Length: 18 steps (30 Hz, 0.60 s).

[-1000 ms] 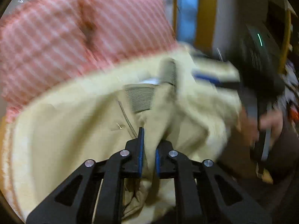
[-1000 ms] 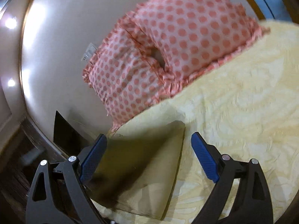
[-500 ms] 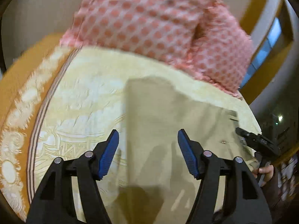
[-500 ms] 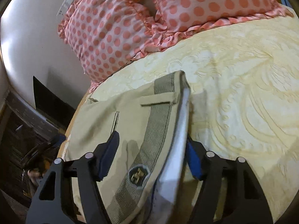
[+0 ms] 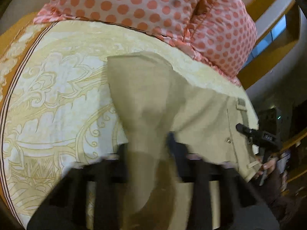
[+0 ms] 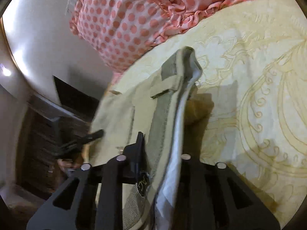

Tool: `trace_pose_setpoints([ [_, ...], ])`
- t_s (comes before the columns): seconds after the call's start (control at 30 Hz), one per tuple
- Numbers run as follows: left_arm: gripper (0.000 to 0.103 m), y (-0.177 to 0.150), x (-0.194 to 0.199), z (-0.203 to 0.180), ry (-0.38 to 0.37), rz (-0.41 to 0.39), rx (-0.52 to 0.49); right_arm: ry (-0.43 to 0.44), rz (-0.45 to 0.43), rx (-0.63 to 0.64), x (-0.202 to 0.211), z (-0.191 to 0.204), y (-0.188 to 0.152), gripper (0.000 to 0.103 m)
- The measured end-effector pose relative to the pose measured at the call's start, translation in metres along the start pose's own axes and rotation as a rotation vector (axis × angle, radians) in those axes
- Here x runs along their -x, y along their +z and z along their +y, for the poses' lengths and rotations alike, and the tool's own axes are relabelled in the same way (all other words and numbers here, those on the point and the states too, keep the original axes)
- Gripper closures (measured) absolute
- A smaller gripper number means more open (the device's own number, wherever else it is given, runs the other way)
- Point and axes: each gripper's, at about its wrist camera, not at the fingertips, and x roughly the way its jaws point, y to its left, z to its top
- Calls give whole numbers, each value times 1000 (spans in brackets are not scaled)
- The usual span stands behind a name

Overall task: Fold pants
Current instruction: 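Lay the folded pants on the bed and open both grippers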

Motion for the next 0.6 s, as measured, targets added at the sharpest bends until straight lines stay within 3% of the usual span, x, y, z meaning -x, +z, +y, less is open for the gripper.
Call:
trace_pose_setpoints([
  [0.07,94,8,3,1,-27,-12,12,30,6,4,0,7,7,85],
  [0.17,95,26,4,-14,7,-47,-47,32,-41,49,3,19,33,86],
  [0.33,95,80,-10,-38,64,-162,-107,-29,-163,75,11,21,89,87],
  [0.4,92,100,-26,-41,99,-186,-109,-121,-200,92,8,15,111,86],
  [0.43,90,111,-41,-41,151,-174,-109,-174,-190,99,3,12,118,84],
  [0.47,86,119,-55,-40,222,-154,-106,-322,-163,116,-7,6,124,74],
  [0.5,79,122,-64,-38,281,-135,-112,-406,-148,122,-10,2,127,69],
  [0.53,75,122,-68,-36,321,-124,-119,-514,-134,120,-9,-2,128,69],
  [0.6,68,114,-54,-37,364,-177,-123,-504,-185,127,10,1,121,65],
])
